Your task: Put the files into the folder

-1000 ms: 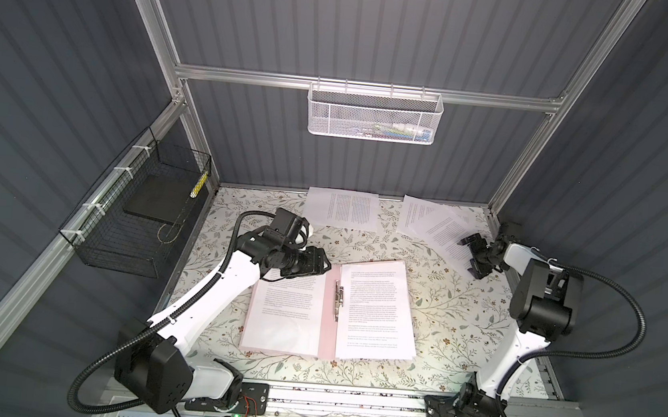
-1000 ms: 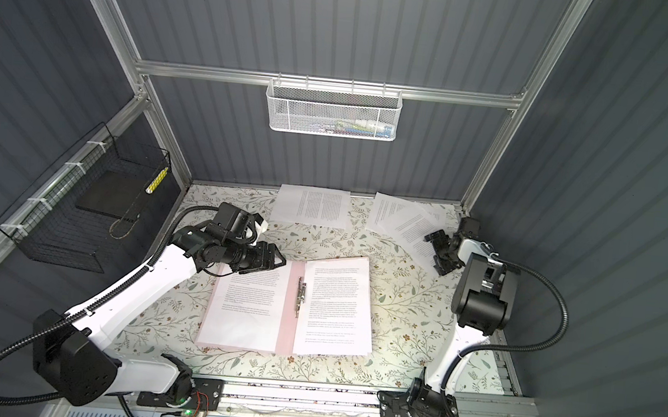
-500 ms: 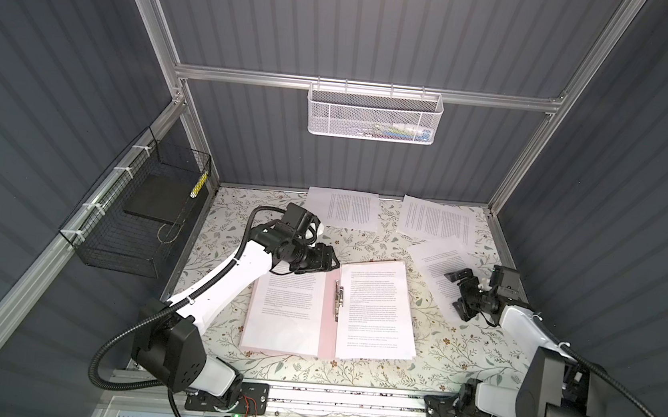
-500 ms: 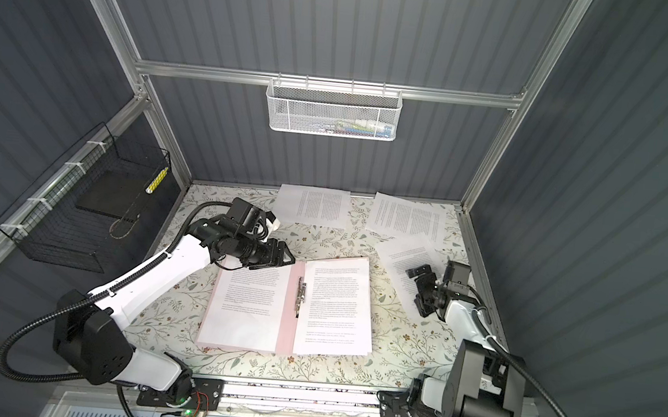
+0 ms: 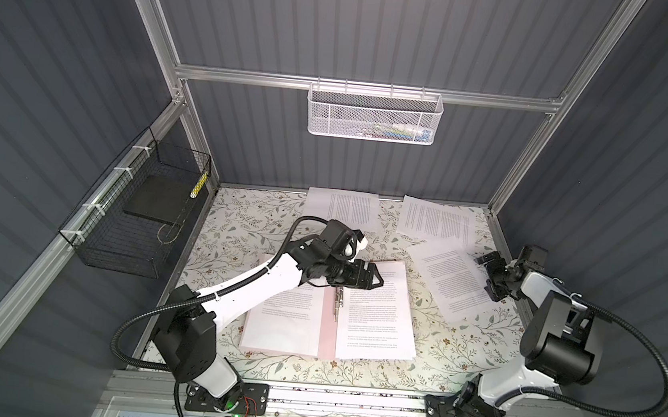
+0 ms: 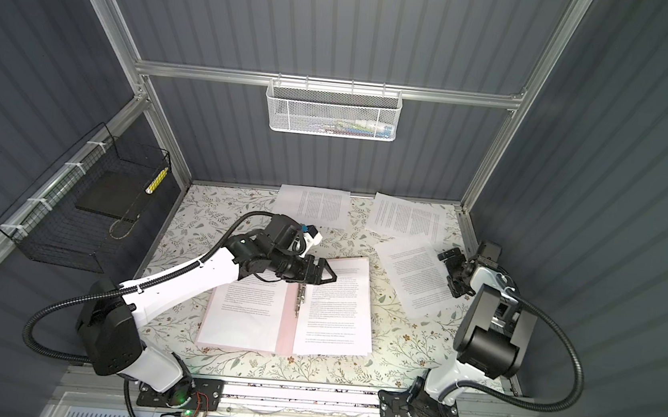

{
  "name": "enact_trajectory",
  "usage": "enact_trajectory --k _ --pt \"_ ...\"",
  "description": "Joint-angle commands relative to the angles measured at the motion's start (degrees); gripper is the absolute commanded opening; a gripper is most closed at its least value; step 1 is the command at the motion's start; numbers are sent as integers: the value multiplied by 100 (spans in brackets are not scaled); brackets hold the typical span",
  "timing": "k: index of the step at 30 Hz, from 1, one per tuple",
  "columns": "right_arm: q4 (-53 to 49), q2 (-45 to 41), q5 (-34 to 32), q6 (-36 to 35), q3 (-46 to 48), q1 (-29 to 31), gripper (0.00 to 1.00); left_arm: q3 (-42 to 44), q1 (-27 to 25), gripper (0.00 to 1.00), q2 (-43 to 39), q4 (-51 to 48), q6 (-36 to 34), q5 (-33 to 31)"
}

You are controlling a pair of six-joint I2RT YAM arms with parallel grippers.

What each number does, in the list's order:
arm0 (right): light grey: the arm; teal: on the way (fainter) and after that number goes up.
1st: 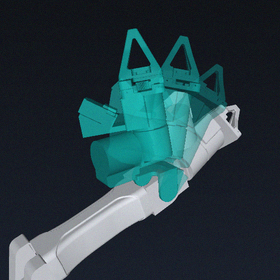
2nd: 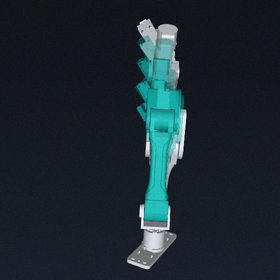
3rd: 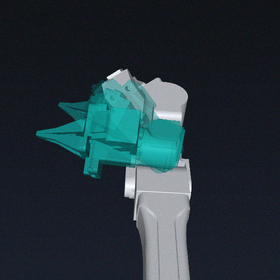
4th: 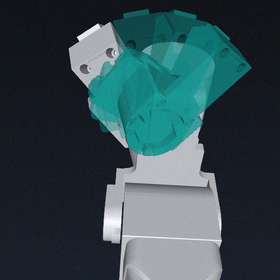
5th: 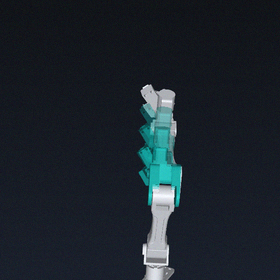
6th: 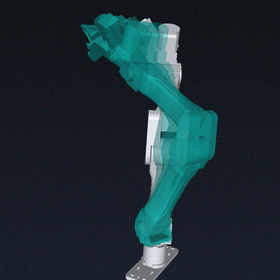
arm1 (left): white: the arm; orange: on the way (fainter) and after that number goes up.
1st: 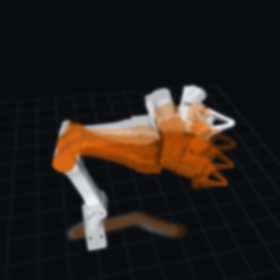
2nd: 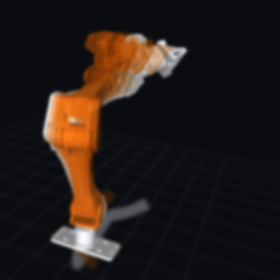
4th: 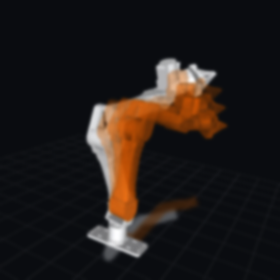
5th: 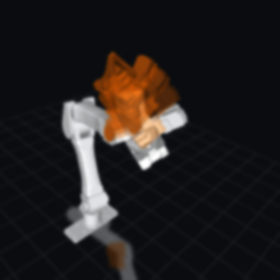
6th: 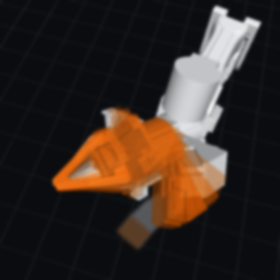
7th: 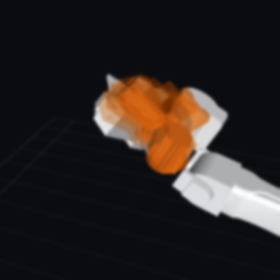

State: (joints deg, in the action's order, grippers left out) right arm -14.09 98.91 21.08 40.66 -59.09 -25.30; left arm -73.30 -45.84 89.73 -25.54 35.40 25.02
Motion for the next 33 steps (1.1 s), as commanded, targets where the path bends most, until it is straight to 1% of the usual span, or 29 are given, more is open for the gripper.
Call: enact_trajectory --k 1,5,11,13,15,17,19,20,22,24,26,27,29,31,33 --pt "-364 341 32 -209 -215 -71 99 53 -213 100 258 732 375 292" --pt "-197 334 280 30 56 -80 99 -247 -462 100 643 778 376 326" --pt "457 -162 921 788 1037 -64 99 -619 -550 100 1007 764 393 425" --pt "934 -564 1124 1168 1615 33 99 -700 -553 100 1046 738 377 406" --pt "1062 -1018 1054 1359 2062 180 99 -721 -556 100 1101 680 354 377" --pt "1312 -1563 1053 1640 2588 313 99 -946 -557 100 1146 667 358 406" --pt "1410 -2267 989 1952 3000 626 99 -975 -554 100 1192 659 359 417" --pt "1329 -2603 918 1997 3059 822 99 -1010 -557 100 1218 648 360 416" --pt "1082 -3249 703 1809 2938 1224 99 -1101 -556 100 1326 608 350 455" --pt "853 -3637 505 1357 2606 1308 99 -1208 -559 100 1444 598 369 513" --pt "678 -3574 338 860 2143 1269 99 -1383 -615 100 1620 592 389 539" --pt "720 -3325 478 670 1893 1219 99 -1519 -679 100 1739 539 380 528" --pt "712 -2691 832 408 1316 1202 99 -1857 -812 100 1991 397 336 459" --pt "684 -1863 1176 242 596 1245 99 -2248 -981 100 2319 259 323 366" --pt "390 -998 1295 135 -168 1286 99 -2629 -1118 100 2656 153 324 275"
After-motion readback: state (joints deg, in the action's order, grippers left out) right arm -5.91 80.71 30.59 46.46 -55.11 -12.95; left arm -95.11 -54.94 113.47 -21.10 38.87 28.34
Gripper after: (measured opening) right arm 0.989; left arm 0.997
